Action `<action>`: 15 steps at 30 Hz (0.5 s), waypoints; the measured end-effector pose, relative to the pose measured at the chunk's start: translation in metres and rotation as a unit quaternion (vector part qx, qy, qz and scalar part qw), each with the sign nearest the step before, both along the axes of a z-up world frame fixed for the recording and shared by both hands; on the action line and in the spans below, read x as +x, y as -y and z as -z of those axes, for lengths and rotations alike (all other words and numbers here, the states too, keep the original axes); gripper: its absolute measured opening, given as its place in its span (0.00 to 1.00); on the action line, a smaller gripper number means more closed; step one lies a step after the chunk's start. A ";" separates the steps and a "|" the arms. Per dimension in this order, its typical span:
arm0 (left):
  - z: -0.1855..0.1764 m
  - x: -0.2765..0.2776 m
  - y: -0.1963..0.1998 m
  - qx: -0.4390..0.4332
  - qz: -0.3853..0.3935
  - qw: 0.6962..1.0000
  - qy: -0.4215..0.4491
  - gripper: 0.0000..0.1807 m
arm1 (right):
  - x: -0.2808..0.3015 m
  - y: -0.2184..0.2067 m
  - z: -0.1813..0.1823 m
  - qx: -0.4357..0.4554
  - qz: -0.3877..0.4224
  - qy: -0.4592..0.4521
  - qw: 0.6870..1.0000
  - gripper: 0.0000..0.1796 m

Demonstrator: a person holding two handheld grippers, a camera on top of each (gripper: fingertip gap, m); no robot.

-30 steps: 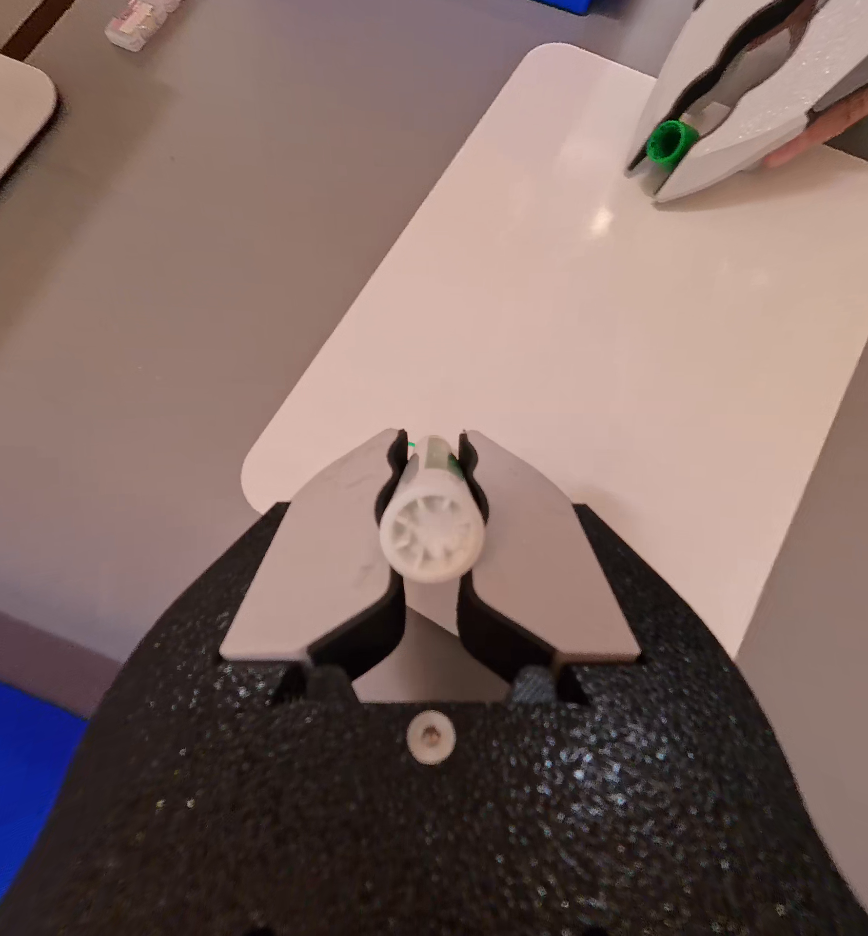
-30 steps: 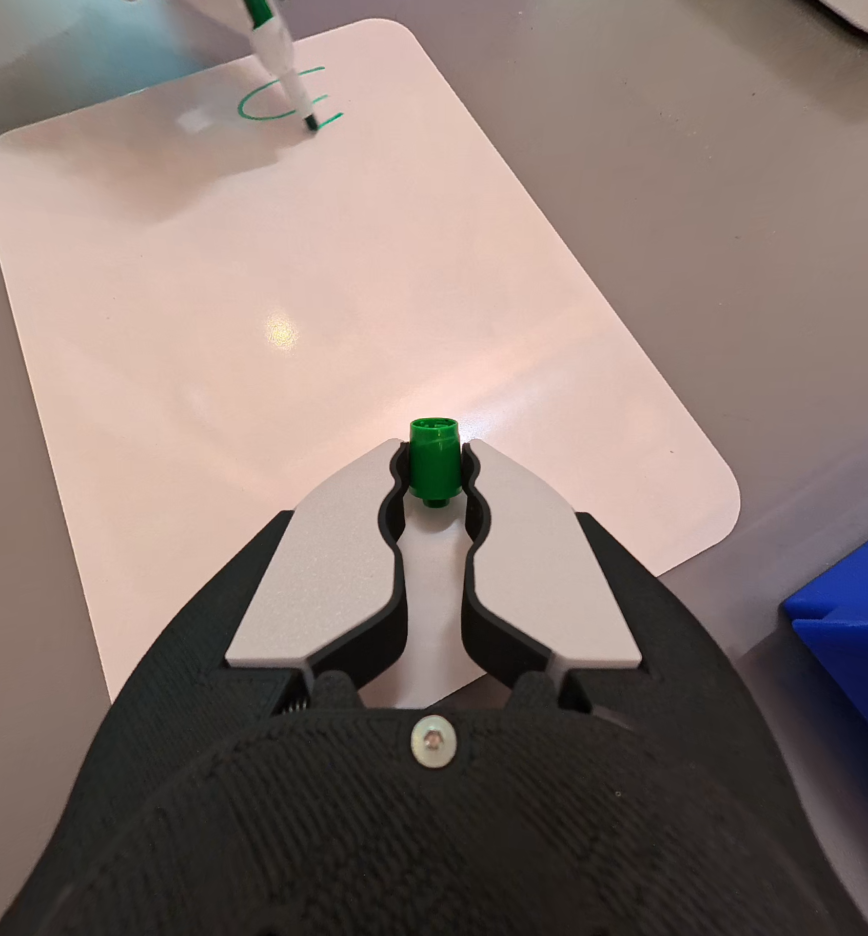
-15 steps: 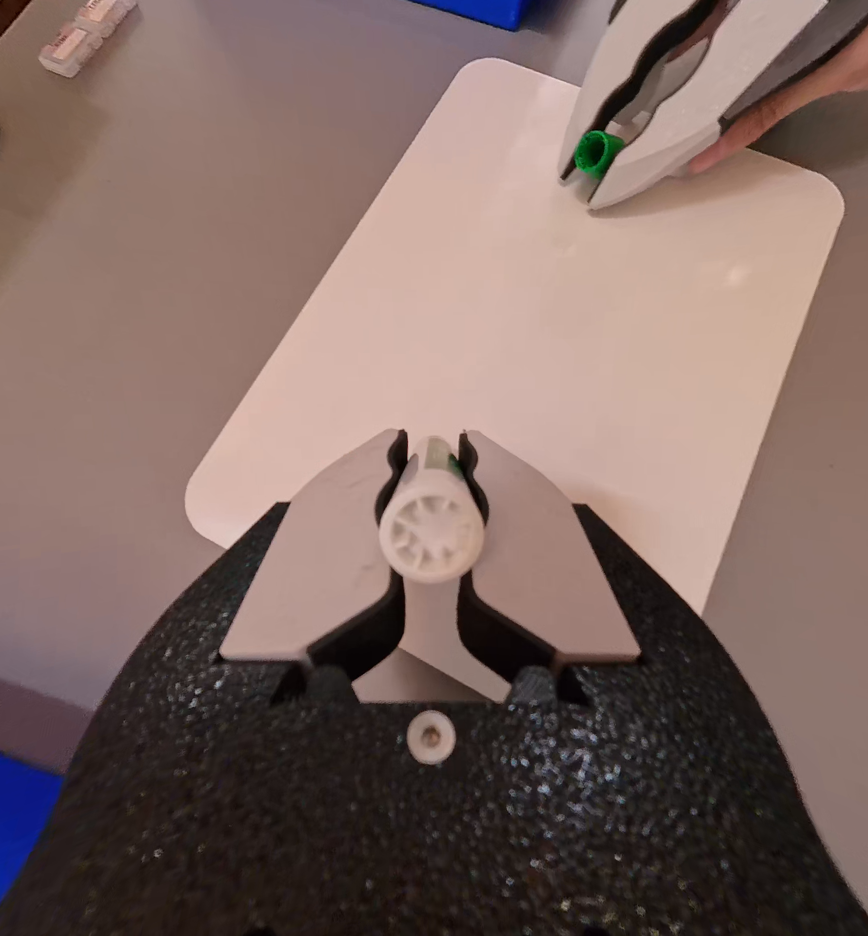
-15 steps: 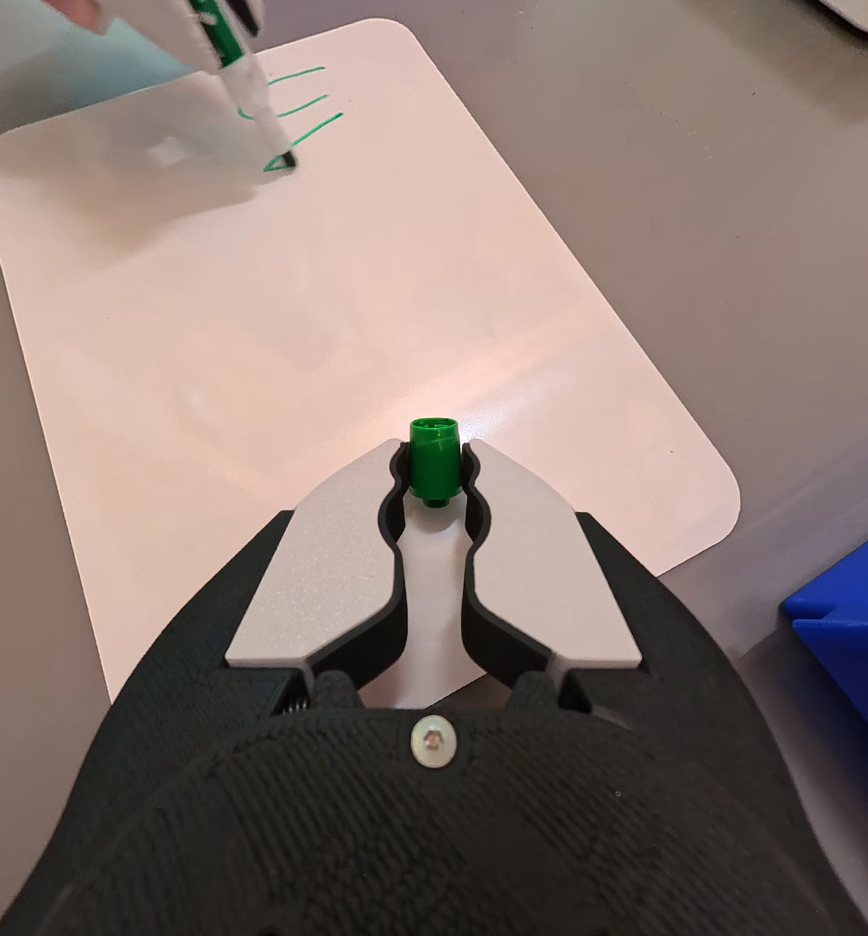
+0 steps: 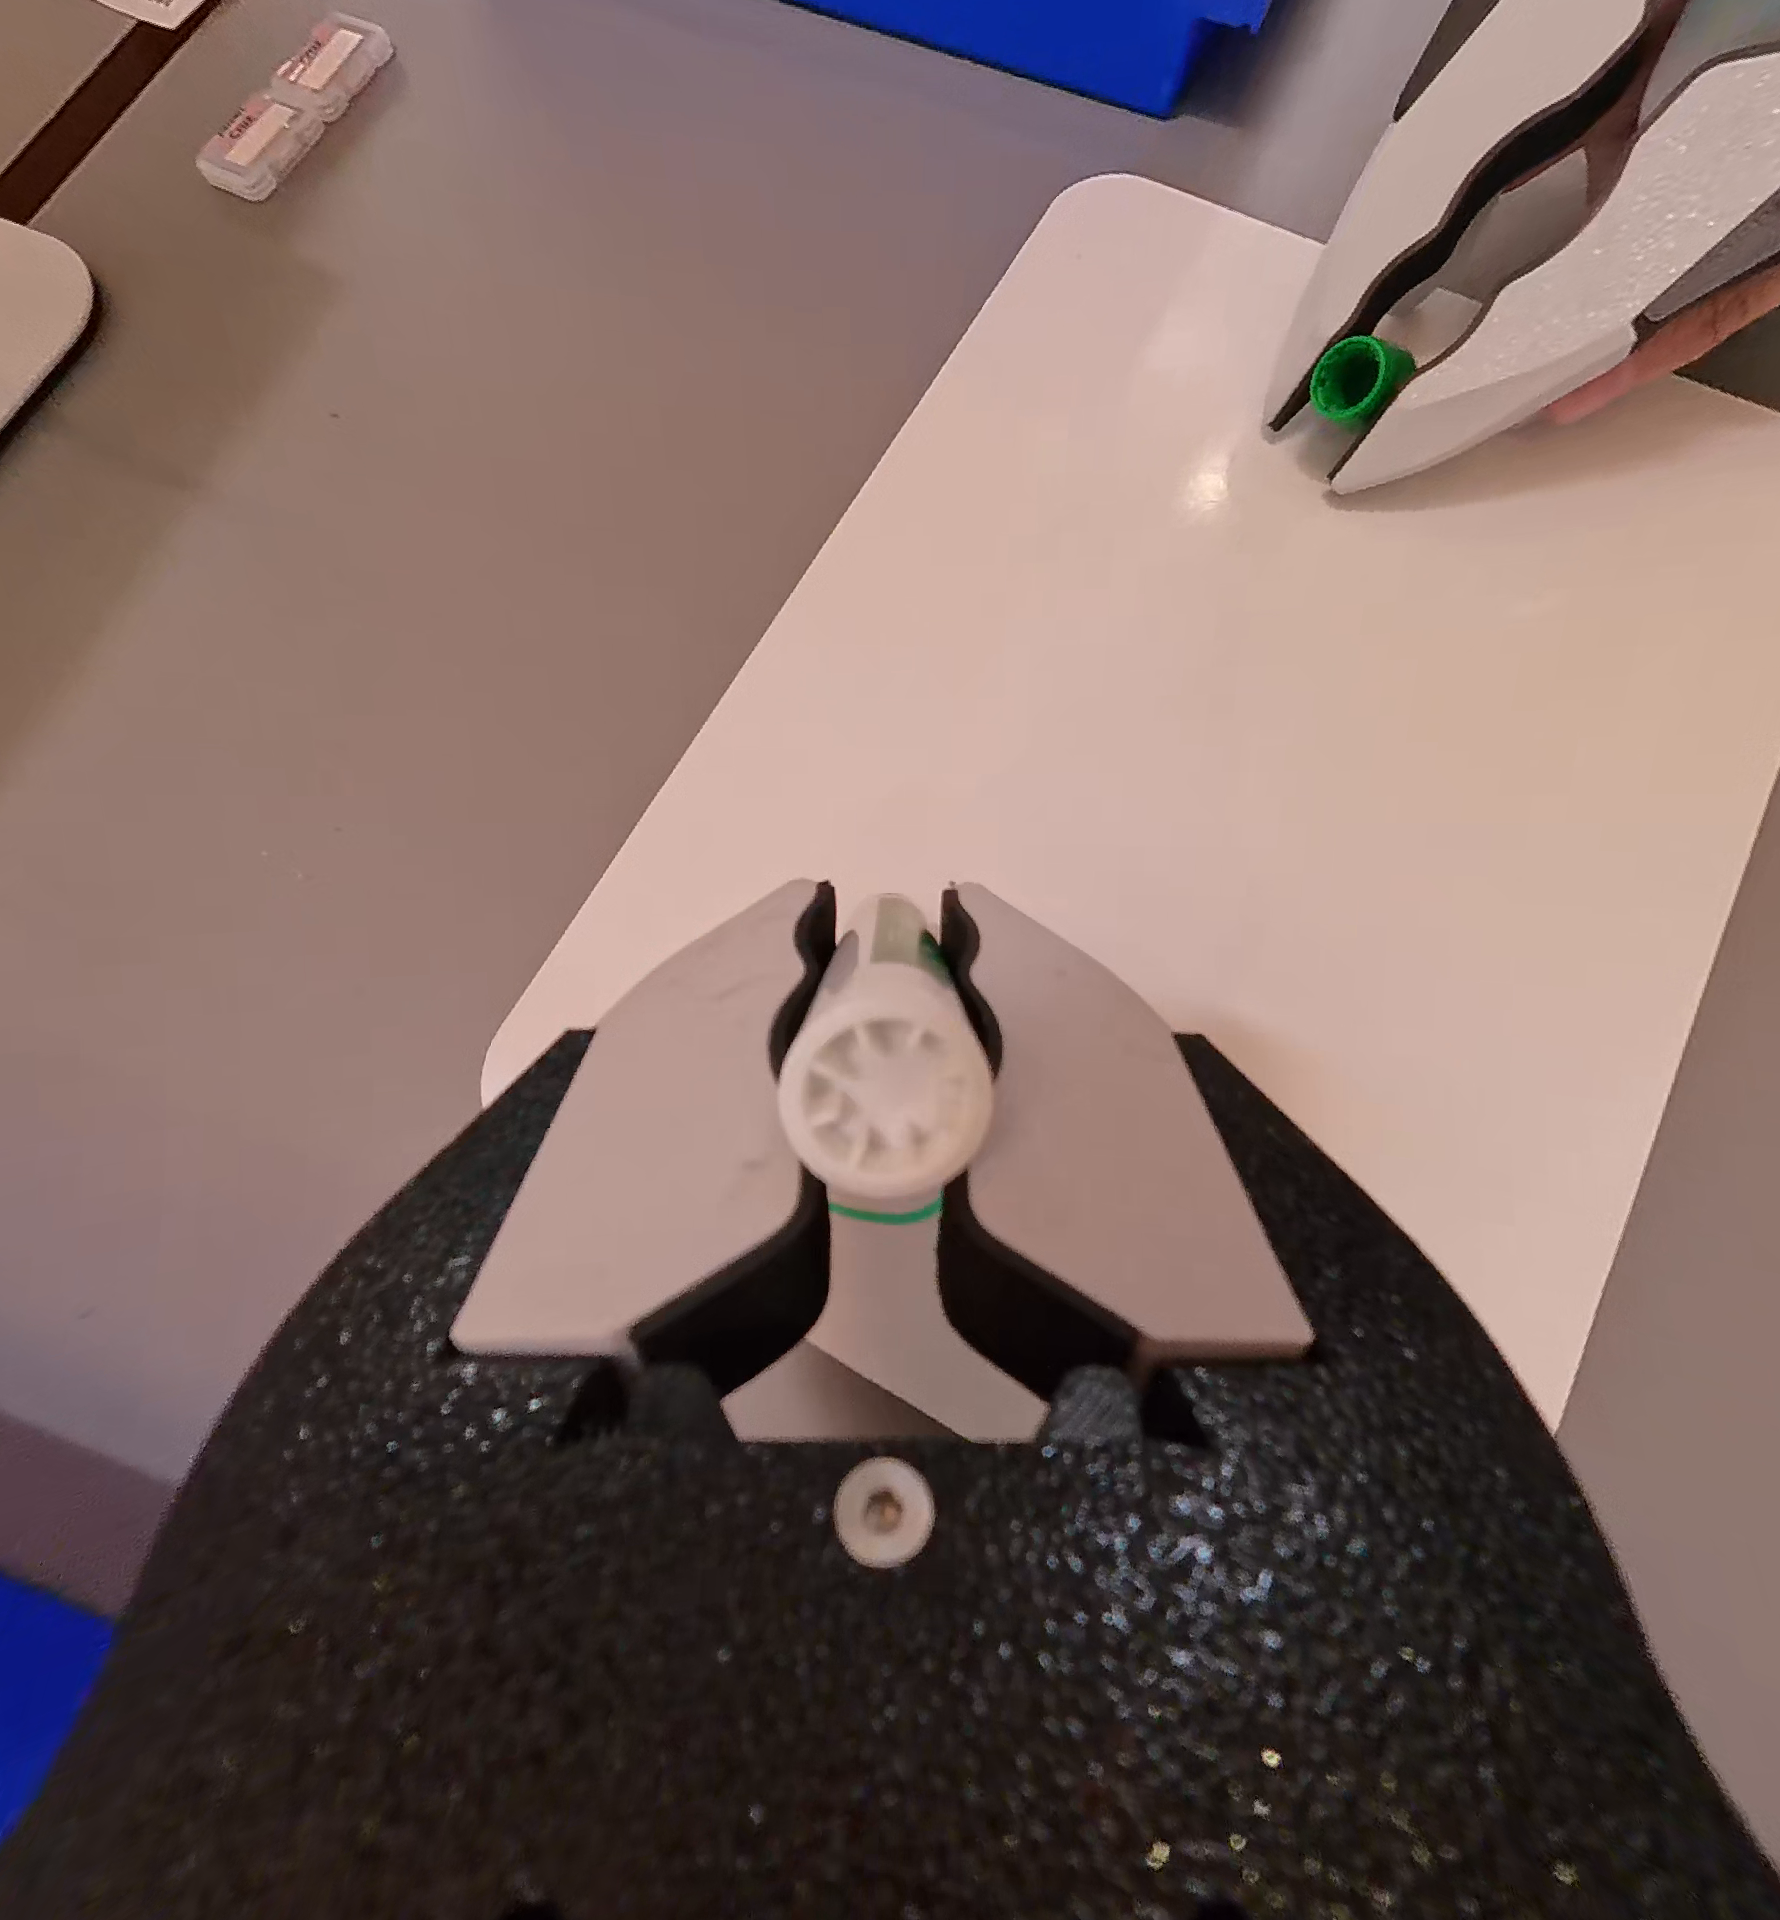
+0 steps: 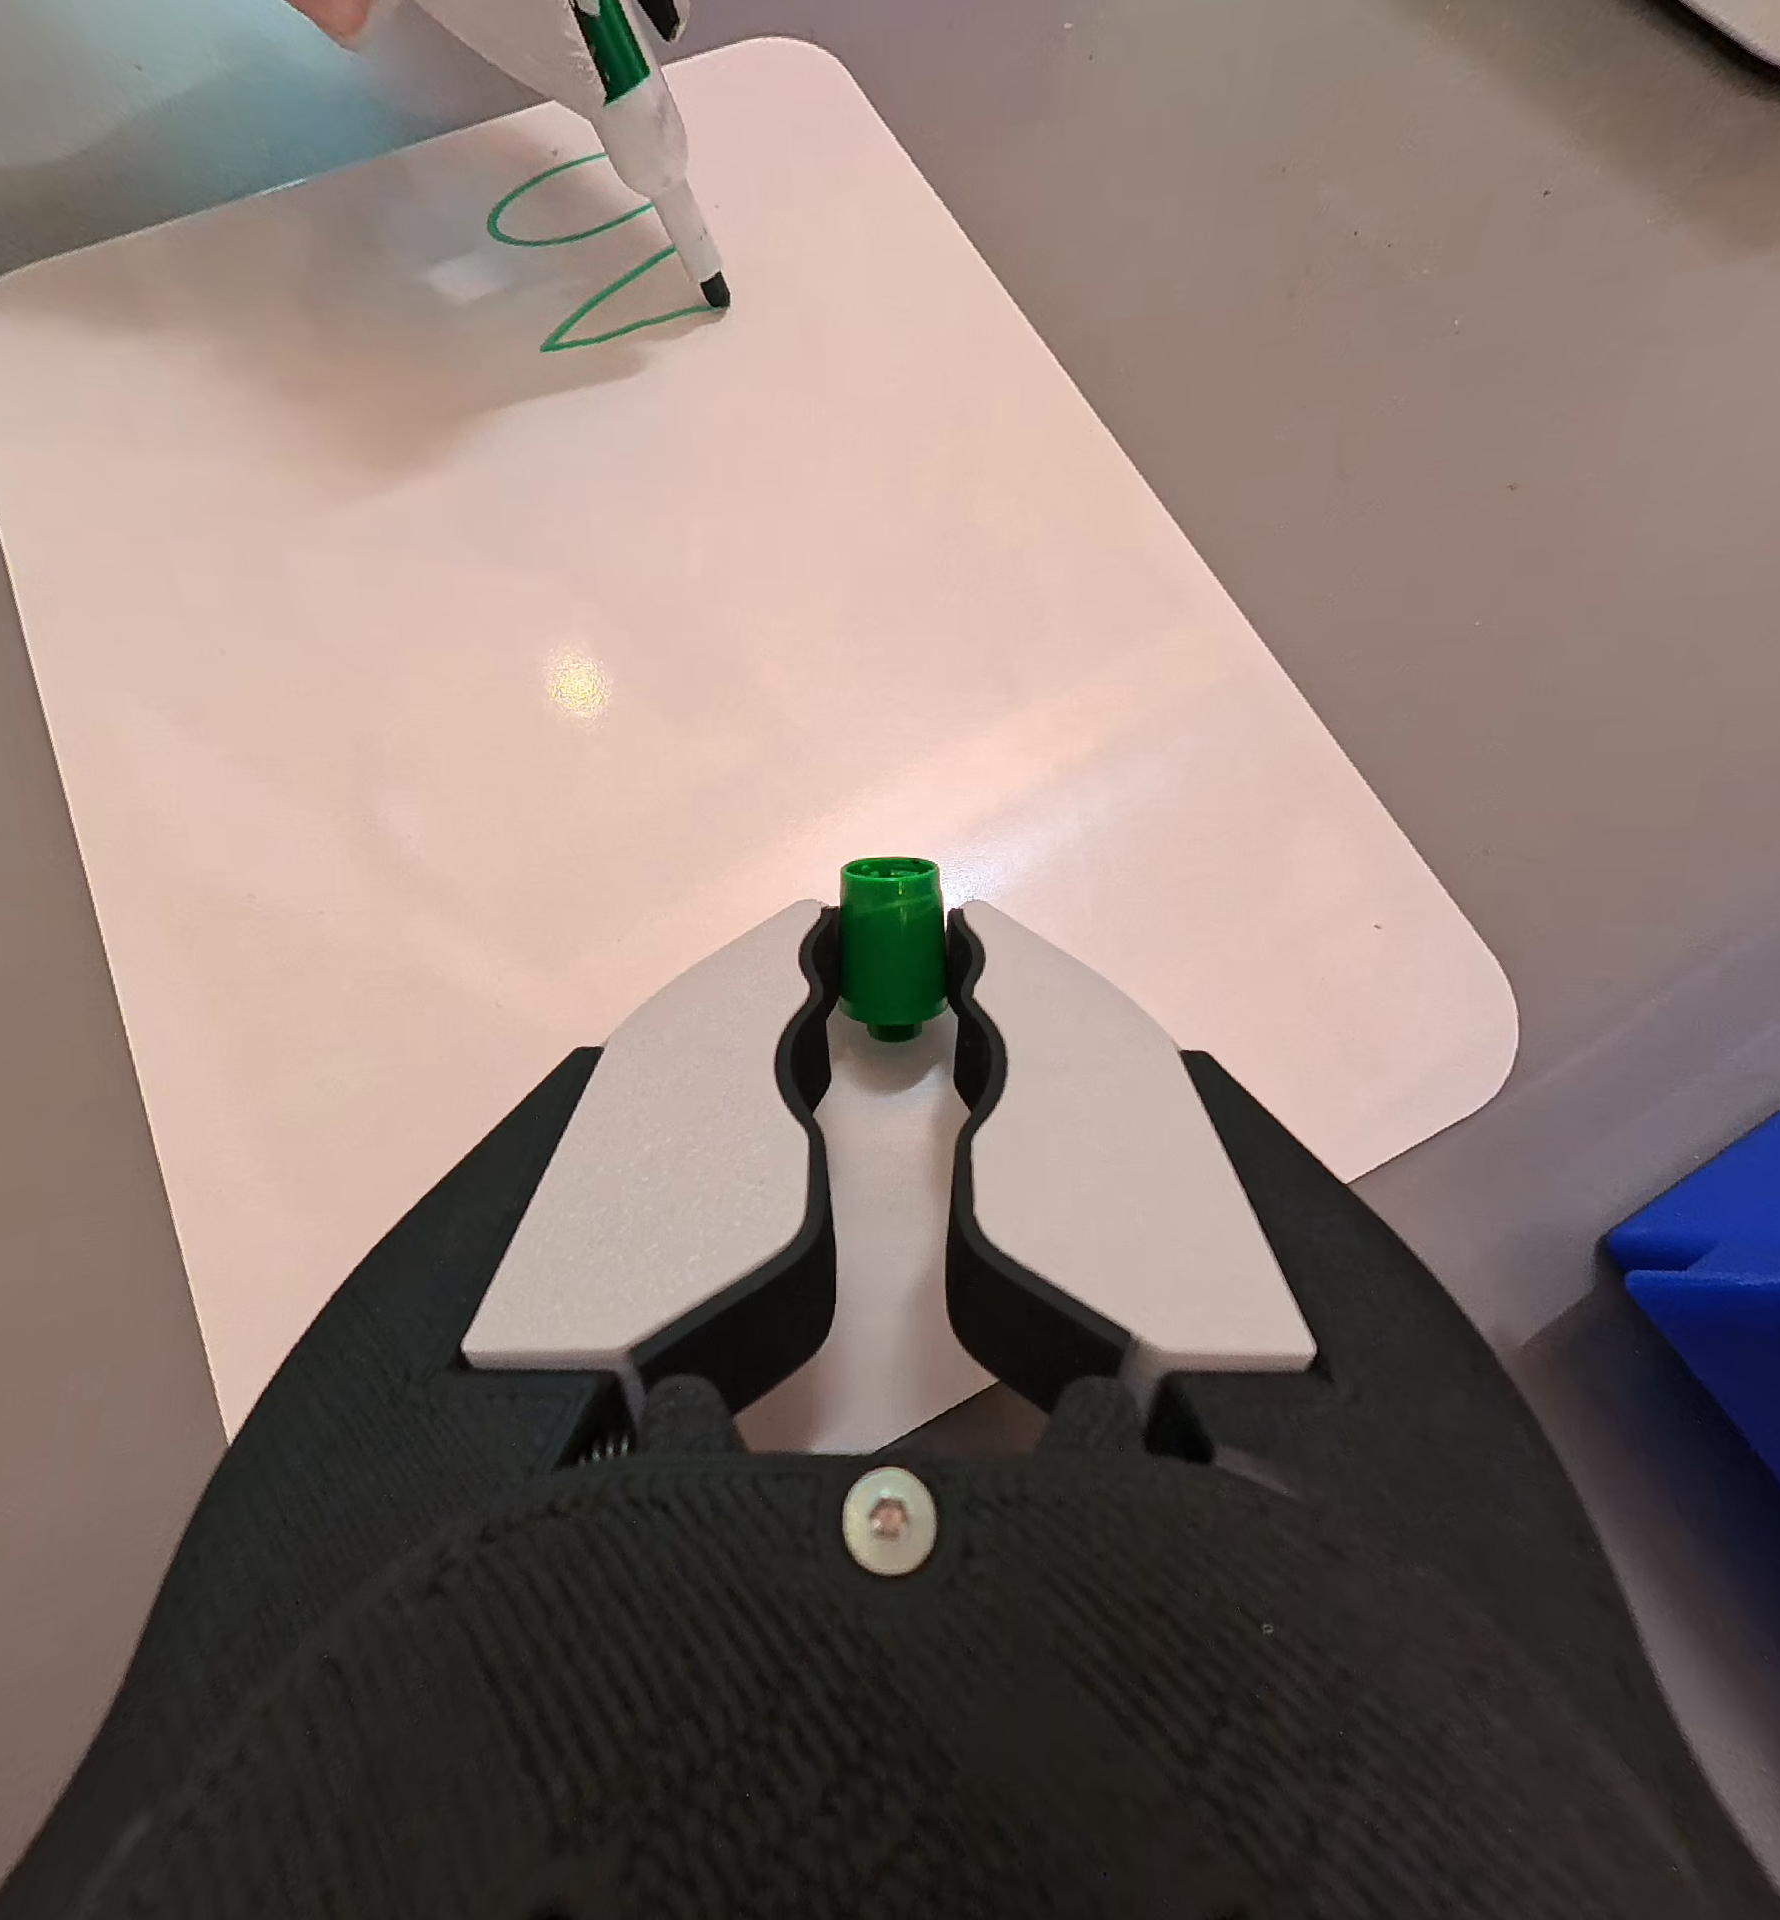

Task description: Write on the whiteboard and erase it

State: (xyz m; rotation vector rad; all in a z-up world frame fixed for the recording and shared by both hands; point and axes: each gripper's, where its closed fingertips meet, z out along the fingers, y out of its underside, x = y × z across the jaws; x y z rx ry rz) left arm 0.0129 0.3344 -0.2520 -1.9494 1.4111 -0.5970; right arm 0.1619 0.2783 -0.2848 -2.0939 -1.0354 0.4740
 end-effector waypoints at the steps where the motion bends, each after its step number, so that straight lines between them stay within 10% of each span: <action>1: 0.000 0.000 0.000 0.000 -0.001 1.000 -0.001 0.11 | 0.000 0.000 0.000 0.000 0.000 0.000 1.000 0.11; 15: -0.022 0.015 0.005 -0.010 0.007 0.998 0.054 0.10 | 0.000 0.000 0.000 0.000 0.000 0.000 1.000 0.11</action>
